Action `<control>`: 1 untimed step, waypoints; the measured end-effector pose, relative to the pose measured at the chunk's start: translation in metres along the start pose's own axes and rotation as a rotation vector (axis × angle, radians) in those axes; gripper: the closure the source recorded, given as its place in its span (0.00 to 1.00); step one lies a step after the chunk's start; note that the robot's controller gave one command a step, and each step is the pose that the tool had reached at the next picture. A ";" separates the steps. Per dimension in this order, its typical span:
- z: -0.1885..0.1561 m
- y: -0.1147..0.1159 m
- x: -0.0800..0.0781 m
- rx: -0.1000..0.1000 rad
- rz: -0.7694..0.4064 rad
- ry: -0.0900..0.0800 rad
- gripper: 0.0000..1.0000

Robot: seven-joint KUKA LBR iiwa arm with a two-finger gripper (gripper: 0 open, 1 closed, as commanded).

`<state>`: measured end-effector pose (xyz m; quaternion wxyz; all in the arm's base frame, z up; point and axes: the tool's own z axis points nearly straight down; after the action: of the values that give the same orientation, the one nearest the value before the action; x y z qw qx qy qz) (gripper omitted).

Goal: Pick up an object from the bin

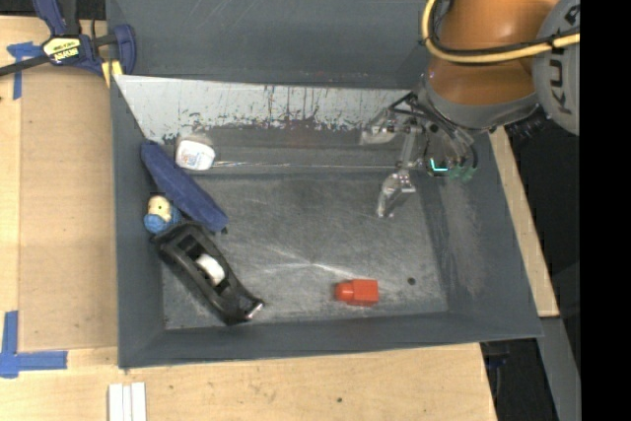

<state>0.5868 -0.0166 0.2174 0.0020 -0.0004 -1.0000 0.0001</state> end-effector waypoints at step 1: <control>0.144 0.074 0.072 0.004 -0.252 -0.015 0.00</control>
Offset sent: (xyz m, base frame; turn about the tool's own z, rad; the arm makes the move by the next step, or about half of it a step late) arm -0.0761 0.0759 -0.1474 -0.2547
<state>0.5145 0.0579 0.0740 -0.0056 0.1255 -0.9921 0.0017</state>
